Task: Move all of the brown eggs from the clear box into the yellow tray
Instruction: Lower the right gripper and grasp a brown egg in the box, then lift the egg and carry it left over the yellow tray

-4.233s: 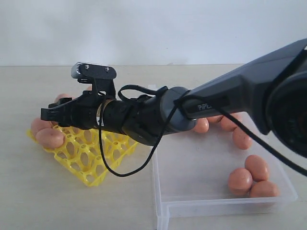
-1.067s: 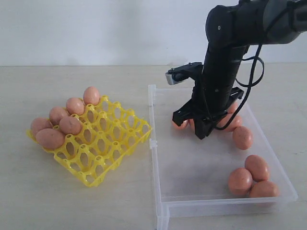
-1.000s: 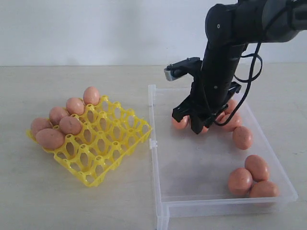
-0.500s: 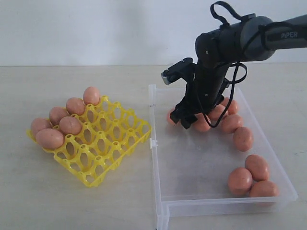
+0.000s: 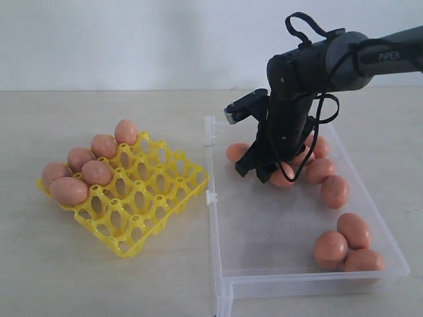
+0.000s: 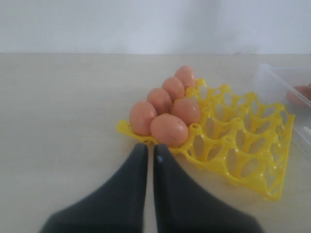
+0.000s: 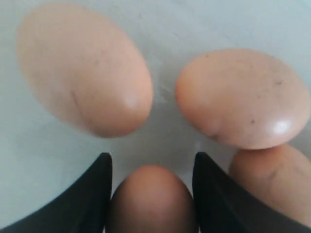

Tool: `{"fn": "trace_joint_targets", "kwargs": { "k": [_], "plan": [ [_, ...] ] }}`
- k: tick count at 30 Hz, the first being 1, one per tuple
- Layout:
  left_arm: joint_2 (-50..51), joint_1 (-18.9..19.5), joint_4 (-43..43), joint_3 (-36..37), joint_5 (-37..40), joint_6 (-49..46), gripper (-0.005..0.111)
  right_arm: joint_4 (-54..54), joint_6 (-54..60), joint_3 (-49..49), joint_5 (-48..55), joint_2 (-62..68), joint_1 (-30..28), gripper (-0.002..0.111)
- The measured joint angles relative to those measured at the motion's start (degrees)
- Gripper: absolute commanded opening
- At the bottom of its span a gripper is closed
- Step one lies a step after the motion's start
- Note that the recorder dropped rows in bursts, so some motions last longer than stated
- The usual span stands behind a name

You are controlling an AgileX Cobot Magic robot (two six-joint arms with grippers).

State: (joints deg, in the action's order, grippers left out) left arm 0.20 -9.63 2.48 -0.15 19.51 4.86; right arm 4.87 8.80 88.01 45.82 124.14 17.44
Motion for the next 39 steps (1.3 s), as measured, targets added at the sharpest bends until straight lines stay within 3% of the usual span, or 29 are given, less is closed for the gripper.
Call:
{"fn": "trace_joint_targets", "kwargs": {
  "k": [7,13,19,27,32,39],
  "plan": [
    [0.00,0.00,0.00,0.00,0.00,0.00,0.004,-1.44,-3.42,-0.11,3.59,-4.41,0.00,0.000],
    [0.00,0.00,0.00,0.00,0.00,0.00,0.004,-10.53,-10.33,-0.33,-1.96,-13.41,0.22,0.000],
    [0.00,0.00,0.00,0.00,0.00,0.00,0.004,-14.22,-11.18,-9.74,-16.99,-23.08,6.91,0.000],
    [0.00,0.00,0.00,0.00,0.00,0.00,0.004,-15.02,-13.64,-30.26,-48.13,-32.62,21.30,0.000],
    [0.00,0.00,0.00,0.00,0.00,0.00,0.004,-15.16,-18.55,-33.39,-58.13,-33.34,24.31,0.000],
    [0.00,0.00,0.00,0.00,0.00,0.00,0.004,-14.53,-25.27,-33.50,-75.47,-28.92,24.31,0.000]
  ]
}}
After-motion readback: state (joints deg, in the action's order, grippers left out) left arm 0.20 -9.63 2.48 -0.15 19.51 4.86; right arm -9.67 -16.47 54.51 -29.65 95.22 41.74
